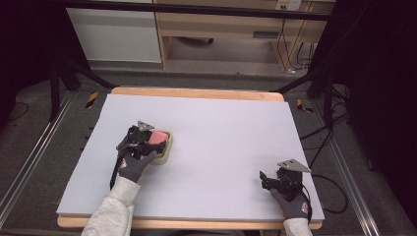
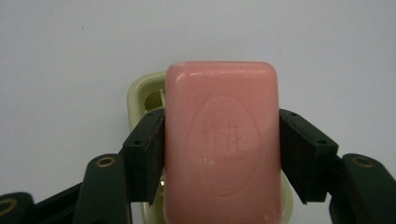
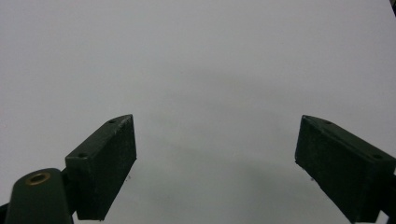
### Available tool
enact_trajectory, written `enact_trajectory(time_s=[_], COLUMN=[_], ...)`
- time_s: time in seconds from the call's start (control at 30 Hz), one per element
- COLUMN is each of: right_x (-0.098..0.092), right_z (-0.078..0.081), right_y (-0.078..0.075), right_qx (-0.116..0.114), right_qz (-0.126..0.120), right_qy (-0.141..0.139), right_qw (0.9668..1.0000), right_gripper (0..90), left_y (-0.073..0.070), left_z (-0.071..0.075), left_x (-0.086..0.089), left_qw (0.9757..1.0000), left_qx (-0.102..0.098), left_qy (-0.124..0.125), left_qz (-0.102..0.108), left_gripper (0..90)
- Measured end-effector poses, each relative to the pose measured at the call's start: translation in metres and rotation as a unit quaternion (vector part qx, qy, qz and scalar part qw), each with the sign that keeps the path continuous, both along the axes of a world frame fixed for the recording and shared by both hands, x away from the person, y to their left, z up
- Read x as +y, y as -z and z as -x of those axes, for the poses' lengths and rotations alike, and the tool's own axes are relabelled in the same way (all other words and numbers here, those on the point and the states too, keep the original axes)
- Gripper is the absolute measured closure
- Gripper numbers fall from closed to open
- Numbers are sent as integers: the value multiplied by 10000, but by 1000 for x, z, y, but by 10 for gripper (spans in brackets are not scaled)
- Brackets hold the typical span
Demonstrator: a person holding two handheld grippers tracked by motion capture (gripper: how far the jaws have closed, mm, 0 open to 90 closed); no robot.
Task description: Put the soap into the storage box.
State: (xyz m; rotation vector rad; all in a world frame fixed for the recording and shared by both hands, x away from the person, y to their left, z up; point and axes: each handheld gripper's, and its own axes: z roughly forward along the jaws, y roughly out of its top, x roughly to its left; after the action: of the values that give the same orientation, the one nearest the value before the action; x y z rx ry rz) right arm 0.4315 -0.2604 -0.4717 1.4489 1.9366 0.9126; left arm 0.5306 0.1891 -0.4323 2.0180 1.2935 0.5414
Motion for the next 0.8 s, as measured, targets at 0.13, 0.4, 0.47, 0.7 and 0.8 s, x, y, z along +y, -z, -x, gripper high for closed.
enact_trajectory(time_s=[0.13, 0.4, 0.47, 0.7, 0.8], right_x=[0, 0, 0, 0, 0], right_z=[0, 0, 0, 0, 0], right_y=[0, 0, 0, 0, 0], right_qx=[1, 7, 5, 9, 7], right_qz=[-2, -2, 0, 6, 8], right_qy=[-3, 10, 6, 10, 6], right_qw=[10000, 10000, 10000, 10000, 10000], right_gripper=[128, 128, 128, 128, 128], left_y=[4, 10, 10, 11, 12], left_z=[-2, -5, -5, -7, -7], left_x=[0, -1, -1, -1, -1], left_qw=[9999, 9998, 9998, 9998, 9998], left_qx=[66, 119, 115, 105, 94], left_qy=[6, -41, -48, -134, -143], left_qz=[-82, -143, -139, -102, -103], left_gripper=[370, 370, 370, 369, 369])
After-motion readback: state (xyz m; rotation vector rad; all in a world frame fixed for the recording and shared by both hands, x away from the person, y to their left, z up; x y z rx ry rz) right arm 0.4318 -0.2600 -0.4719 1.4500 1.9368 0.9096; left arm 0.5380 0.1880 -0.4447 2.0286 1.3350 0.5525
